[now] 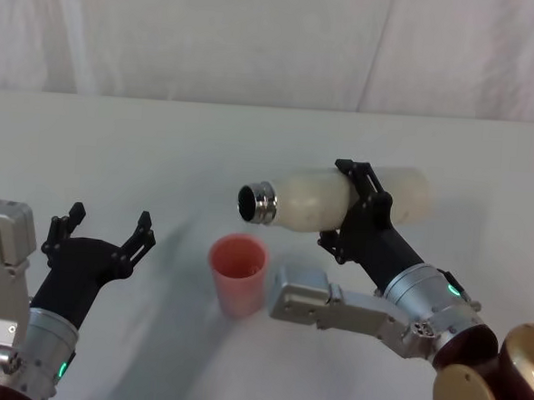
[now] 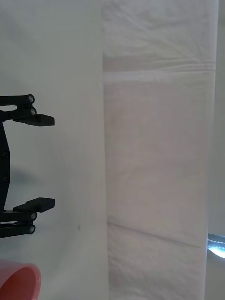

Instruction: Grasp the thermos with one hand and pour water into the cup lid.

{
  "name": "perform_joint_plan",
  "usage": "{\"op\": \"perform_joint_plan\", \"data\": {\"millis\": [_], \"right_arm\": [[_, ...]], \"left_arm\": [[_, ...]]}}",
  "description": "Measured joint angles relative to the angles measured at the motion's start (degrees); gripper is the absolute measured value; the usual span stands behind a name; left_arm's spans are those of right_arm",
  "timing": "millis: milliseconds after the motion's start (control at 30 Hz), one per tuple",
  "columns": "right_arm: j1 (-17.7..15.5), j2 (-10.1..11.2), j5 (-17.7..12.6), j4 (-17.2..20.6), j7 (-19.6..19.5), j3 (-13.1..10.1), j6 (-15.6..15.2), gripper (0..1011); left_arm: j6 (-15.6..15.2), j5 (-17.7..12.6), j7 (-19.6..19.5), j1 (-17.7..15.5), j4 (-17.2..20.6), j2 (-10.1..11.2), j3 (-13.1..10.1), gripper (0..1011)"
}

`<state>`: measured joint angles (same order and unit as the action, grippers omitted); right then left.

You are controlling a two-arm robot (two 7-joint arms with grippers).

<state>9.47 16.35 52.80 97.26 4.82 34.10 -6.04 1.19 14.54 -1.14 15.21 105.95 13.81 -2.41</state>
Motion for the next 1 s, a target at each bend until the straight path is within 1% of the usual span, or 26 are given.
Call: {"op": "perform_joint_plan", "data": {"millis": [33, 67, 100, 167, 233, 267, 300, 333, 367, 400, 433, 500, 567, 600, 633, 667, 700, 767, 800, 933, 967, 1000], "right_arm": [[-0.28, -0.36, -1.33, 0.22, 0.22, -0.53, 0.35, 960], [-0.28, -0.36, -1.33, 0.22, 0.22, -0.53, 0.35, 960], [-0.59, -0.75, -2.97, 0.45, 0.52, -1.1, 0.74, 960], [-0.83, -1.07, -4.22, 0.61, 0.66, -1.56, 1.02, 960], [-1.28, -1.86, -7.16, 0.74, 1.07, -2.76, 1.65, 960], [-1.28, -1.86, -7.16, 0.74, 1.07, -2.76, 1.65, 960], [-1.49, -2.31, -8.99, 0.74, 1.41, -3.4, 2.01, 960], [-1.61, -2.59, -10.0, 0.74, 1.61, -3.76, 2.22, 960], [-1.83, -3.09, -11.98, 0.74, 2.1, -4.52, 2.64, 960], [-1.83, -3.09, -11.98, 0.74, 2.1, -4.52, 2.64, 960], [-2.04, -3.55, -13.98, 0.74, 2.62, -5.22, 3.01, 960], [-2.24, -4.01, -15.91, 0.67, 3.14, -5.91, 3.39, 960], [-2.65, -4.87, -20.3, 0.41, 4.34, -7.4, 4.07, 960], [-2.65, -4.87, -20.3, 0.41, 4.34, -7.4, 4.07, 960], [-2.81, -5.18, -22.04, 0.32, 4.85, -7.93, 4.26, 960], [-2.9, -5.34, -22.91, 0.28, 5.09, -8.23, 4.37, 960], [-3.06, -5.66, -24.88, 0.19, 5.6, -8.89, 4.63, 960], [-3.24, -5.99, -26.74, 0.07, 6.02, -9.5, 4.82, 960], [-3.38, -6.26, -28.32, -0.08, 6.37, -9.99, 4.95, 960], [-3.67, -6.82, -31.61, -0.43, 7.04, -11.01, 5.12, 960], [-3.8, -7.07, -33.3, -0.64, 7.38, -11.53, 5.17, 960], [-3.85, -7.2, -34.08, -0.76, 7.53, -11.76, 5.18, 960]], "left_arm": [[0.0, 0.0, 0.0, 0.0, 0.0, 0.0, 0.0, 1001], [0.0, 0.0, 0.0, 0.0, 0.0, 0.0, 0.0, 1001], [0.0, 0.0, 0.0, 0.0, 0.0, 0.0, 0.0, 1001], [0.0, 0.0, 0.0, 0.0, 0.0, 0.0, -0.01, 1001], [0.0, 0.0, 0.0, 0.0, 0.0, 0.0, 0.0, 1001], [0.0, 0.0, 0.0, 0.0, 0.0, 0.0, 0.0, 1001], [0.0, 0.0, 0.0, 0.0, 0.0, 0.0, 0.0, 1001], [0.0, 0.0, 0.0, 0.0, 0.0, 0.0, 0.0, 1001], [0.0, 0.0, 0.0, 0.0, 0.0, 0.0, 0.0, 1001], [0.0, 0.0, 0.0, 0.0, 0.0, 0.0, 0.0, 1001], [0.0, 0.0, 0.0, 0.0, 0.0, 0.0, 0.0, 1001], [0.0, 0.0, 0.0, 0.0, 0.0, 0.0, 0.0, 1001], [0.0, 0.0, 0.0, 0.0, 0.0, 0.0, 0.0, 1001], [0.0, 0.0, 0.0, 0.0, 0.0, 0.0, 0.0, 1001], [0.0, 0.0, 0.0, 0.0, 0.0, 0.0, -0.01, 1001], [0.0, 0.0, 0.0, 0.0, 0.0, 0.0, 0.0, 1001], [0.0, 0.0, 0.0, 0.0, 0.0, 0.0, -0.01, 1001], [0.0, 0.0, 0.0, 0.0, 0.0, 0.0, 0.0, 1001], [0.0, 0.0, 0.0, 0.0, 0.0, 0.0, -0.01, 1001], [0.0, 0.0, 0.0, 0.0, 0.0, 0.0, 0.0, 1001], [0.0, 0.0, 0.0, 0.0, 0.0, 0.0, 0.0, 1001], [0.0, 0.0, 0.0, 0.0, 0.0, 0.0, 0.0, 1001]]}}
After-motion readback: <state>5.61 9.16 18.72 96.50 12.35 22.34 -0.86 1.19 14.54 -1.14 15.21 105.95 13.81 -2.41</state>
